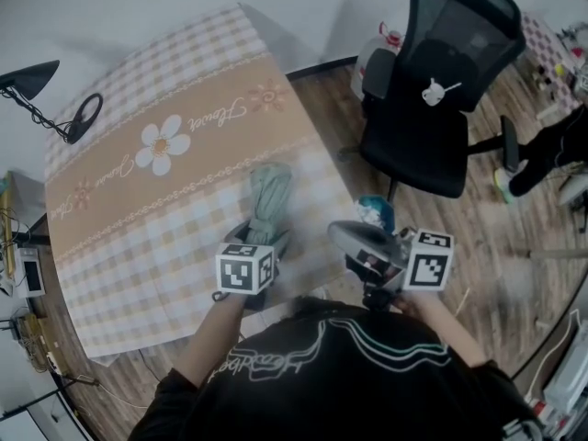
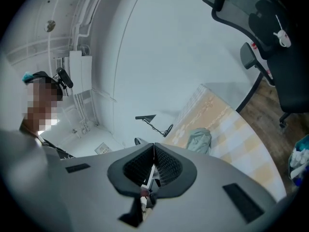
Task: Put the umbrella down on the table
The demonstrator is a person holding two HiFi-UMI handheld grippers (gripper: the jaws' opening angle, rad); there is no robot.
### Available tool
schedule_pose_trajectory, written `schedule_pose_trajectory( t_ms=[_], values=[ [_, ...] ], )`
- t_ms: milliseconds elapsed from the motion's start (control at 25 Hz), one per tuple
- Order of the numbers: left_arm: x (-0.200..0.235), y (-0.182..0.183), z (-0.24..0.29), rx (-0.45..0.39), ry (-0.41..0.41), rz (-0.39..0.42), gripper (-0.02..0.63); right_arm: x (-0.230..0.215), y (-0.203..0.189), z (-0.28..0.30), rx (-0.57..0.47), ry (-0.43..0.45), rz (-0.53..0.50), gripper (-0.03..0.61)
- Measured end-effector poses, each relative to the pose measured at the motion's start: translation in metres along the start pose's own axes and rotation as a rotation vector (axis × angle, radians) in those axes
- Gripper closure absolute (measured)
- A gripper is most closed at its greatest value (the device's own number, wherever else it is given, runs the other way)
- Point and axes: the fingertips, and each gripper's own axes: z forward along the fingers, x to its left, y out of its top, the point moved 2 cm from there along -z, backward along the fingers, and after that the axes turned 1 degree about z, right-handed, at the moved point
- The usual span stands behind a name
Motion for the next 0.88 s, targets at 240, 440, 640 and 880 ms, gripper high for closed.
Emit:
schedule_pose_trajectory(
  t_ms=[240, 440, 640, 880],
  values=[
    [0.008, 0.023, -0.041, -0.169, -0.078, -0.107, 0.258, 0.02, -0.013, -0.003, -0.015, -0.028, -0.039, 0.566],
    [-0.003, 0.024, -0.105, -0.26, -0.204, -0.202, 0.259, 0.058, -0.027, -0.004, -0.04, -0.019, -0.077, 0.566],
    [-0.029, 0.031, -0.179, -0.358, -0.324, -0.154, 0.262, 0.104, -0.042, 0.004, -0.054, 0.047, -0.125, 0.566],
    [-0.064, 0.025, -0.251, -0.414, -0.49, -0.102, 0.266, 0.158, -0.064, 0.009, -0.056, 0.098, -0.19, 0.566]
  ],
)
